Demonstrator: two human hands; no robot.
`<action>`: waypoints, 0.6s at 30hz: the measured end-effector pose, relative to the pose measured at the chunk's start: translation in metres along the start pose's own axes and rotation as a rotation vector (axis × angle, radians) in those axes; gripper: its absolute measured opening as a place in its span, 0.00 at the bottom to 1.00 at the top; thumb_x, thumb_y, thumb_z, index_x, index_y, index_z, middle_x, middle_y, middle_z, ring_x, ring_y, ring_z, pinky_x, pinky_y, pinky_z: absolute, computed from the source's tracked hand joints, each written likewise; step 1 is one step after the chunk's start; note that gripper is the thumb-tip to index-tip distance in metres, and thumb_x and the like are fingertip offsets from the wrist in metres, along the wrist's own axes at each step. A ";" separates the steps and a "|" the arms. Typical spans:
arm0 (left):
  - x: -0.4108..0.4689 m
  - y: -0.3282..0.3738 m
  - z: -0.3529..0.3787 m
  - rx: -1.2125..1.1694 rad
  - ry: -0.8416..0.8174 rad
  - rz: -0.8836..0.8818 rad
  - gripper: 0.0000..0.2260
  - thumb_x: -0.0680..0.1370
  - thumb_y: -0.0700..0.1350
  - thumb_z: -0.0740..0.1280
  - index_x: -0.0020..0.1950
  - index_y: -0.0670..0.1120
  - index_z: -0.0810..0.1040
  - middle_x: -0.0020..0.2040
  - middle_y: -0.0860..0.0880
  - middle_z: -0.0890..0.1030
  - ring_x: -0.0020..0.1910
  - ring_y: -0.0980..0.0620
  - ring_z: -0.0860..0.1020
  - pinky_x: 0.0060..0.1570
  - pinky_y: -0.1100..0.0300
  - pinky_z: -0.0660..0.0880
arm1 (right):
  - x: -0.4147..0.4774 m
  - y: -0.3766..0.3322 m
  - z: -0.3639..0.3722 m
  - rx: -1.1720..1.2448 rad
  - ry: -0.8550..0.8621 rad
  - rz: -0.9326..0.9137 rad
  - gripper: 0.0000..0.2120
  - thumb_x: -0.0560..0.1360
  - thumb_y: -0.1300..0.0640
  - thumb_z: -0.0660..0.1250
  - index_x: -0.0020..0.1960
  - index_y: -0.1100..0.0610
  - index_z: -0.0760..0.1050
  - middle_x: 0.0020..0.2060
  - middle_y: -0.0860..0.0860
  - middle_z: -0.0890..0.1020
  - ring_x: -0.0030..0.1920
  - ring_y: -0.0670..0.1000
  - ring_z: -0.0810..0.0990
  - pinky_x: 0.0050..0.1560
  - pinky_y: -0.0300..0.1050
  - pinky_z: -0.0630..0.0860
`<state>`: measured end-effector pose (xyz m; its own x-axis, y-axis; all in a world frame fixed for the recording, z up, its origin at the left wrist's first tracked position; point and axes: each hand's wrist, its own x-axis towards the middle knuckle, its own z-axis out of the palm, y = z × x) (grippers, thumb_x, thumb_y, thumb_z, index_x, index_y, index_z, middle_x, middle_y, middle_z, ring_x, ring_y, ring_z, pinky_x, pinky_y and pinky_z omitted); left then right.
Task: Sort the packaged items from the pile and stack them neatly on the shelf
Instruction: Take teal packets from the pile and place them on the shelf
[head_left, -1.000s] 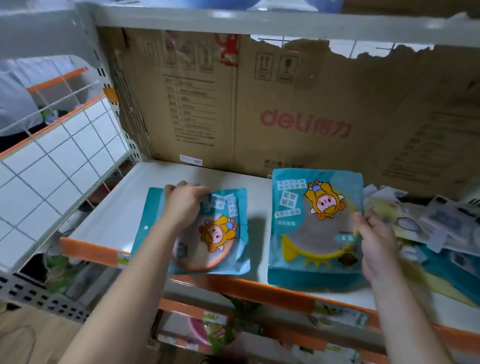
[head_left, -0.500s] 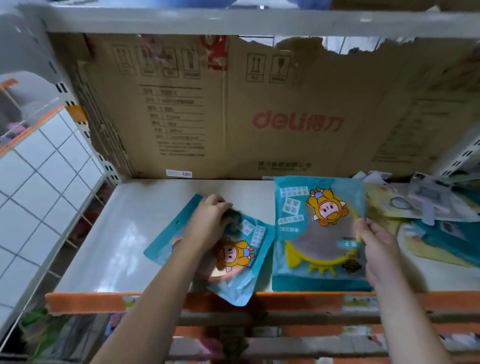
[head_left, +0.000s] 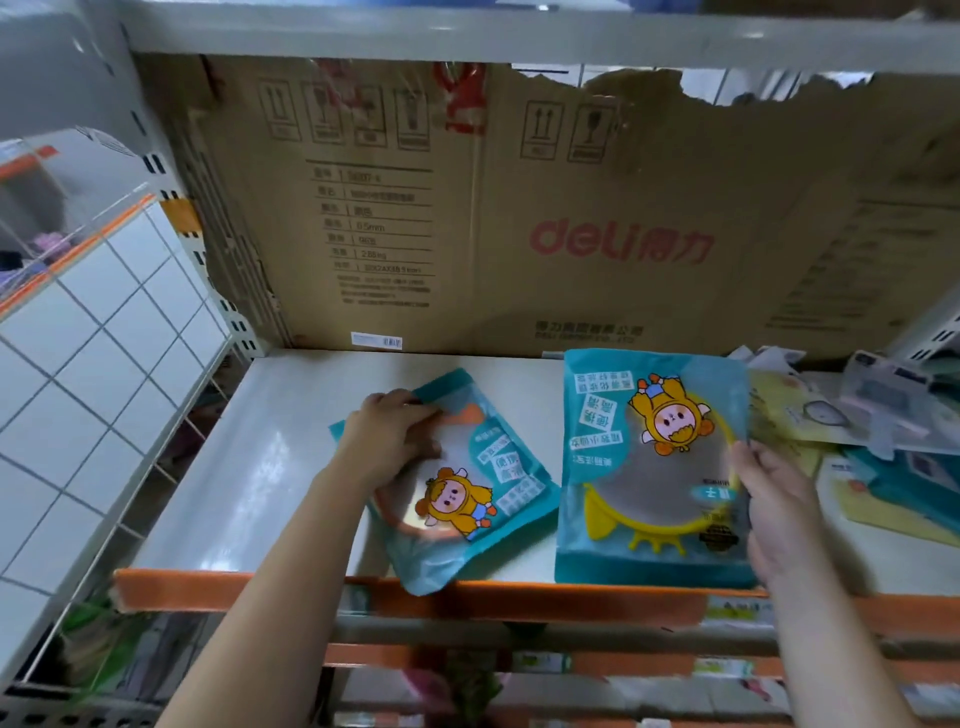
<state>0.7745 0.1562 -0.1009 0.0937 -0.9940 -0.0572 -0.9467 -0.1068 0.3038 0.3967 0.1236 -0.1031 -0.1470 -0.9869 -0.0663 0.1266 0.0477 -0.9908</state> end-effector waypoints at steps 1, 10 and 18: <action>0.003 -0.001 0.002 0.001 0.024 0.036 0.34 0.68 0.70 0.54 0.66 0.56 0.78 0.64 0.48 0.77 0.62 0.41 0.72 0.58 0.46 0.73 | 0.002 0.002 -0.001 0.002 -0.008 0.001 0.47 0.49 0.27 0.76 0.58 0.56 0.80 0.55 0.53 0.84 0.61 0.57 0.79 0.63 0.61 0.73; -0.040 0.008 -0.005 0.017 0.085 -0.586 0.30 0.71 0.73 0.62 0.47 0.45 0.73 0.41 0.50 0.76 0.39 0.50 0.76 0.34 0.58 0.69 | 0.013 0.010 0.005 0.009 -0.044 0.017 0.50 0.45 0.27 0.77 0.58 0.57 0.79 0.56 0.55 0.83 0.62 0.57 0.78 0.68 0.60 0.70; -0.040 0.005 -0.008 -0.023 0.008 -0.617 0.23 0.69 0.67 0.71 0.43 0.47 0.78 0.36 0.50 0.78 0.35 0.53 0.75 0.29 0.62 0.67 | 0.021 0.017 0.008 -0.019 -0.078 0.029 0.41 0.47 0.26 0.76 0.53 0.50 0.82 0.54 0.53 0.84 0.61 0.55 0.79 0.63 0.55 0.75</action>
<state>0.7684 0.1954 -0.0891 0.6244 -0.7490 -0.2218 -0.7105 -0.6625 0.2371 0.4031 0.1029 -0.1202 -0.0668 -0.9941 -0.0859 0.1106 0.0782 -0.9908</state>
